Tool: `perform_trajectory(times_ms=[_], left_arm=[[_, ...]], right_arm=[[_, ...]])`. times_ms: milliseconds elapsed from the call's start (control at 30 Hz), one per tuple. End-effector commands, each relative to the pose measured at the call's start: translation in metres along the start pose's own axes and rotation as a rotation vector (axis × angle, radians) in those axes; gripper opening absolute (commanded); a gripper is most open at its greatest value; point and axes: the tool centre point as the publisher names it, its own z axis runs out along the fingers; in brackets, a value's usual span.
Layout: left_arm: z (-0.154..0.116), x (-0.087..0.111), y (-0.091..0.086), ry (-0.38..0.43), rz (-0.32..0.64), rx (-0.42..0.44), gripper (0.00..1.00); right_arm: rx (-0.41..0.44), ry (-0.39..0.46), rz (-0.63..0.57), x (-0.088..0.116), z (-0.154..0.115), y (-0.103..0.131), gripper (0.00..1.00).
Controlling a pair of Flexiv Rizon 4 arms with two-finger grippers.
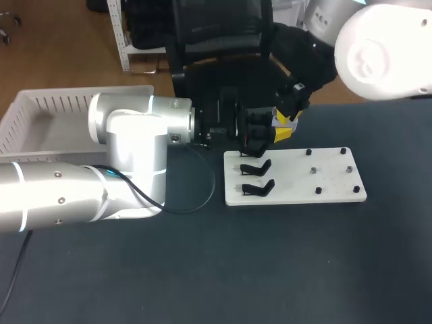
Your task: Pick up each earbud case from the left stands, insert the matching earbuds, close the lid, and place the case in the box.
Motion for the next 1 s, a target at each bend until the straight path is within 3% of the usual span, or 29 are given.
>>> perform_trajectory(times_ms=[33, 300, 1000], left_arm=[[0.0, 0.001, -0.002, -0.004, 0.004, -0.008, 0.0], [0.0, 0.001, -0.002, -0.004, 0.004, -0.008, 0.0], [0.0, 0.001, -0.002, -0.004, 0.004, -0.008, 0.0]], right_arm=[[-0.005, 0.012, -0.003, -0.009, 0.003, -0.004, 0.0], [-0.006, 0.002, -0.003, -0.018, 0.002, -0.01, 0.0], [-0.022, -0.026, -0.001, -0.019, 0.011, -0.01, 0.0]])
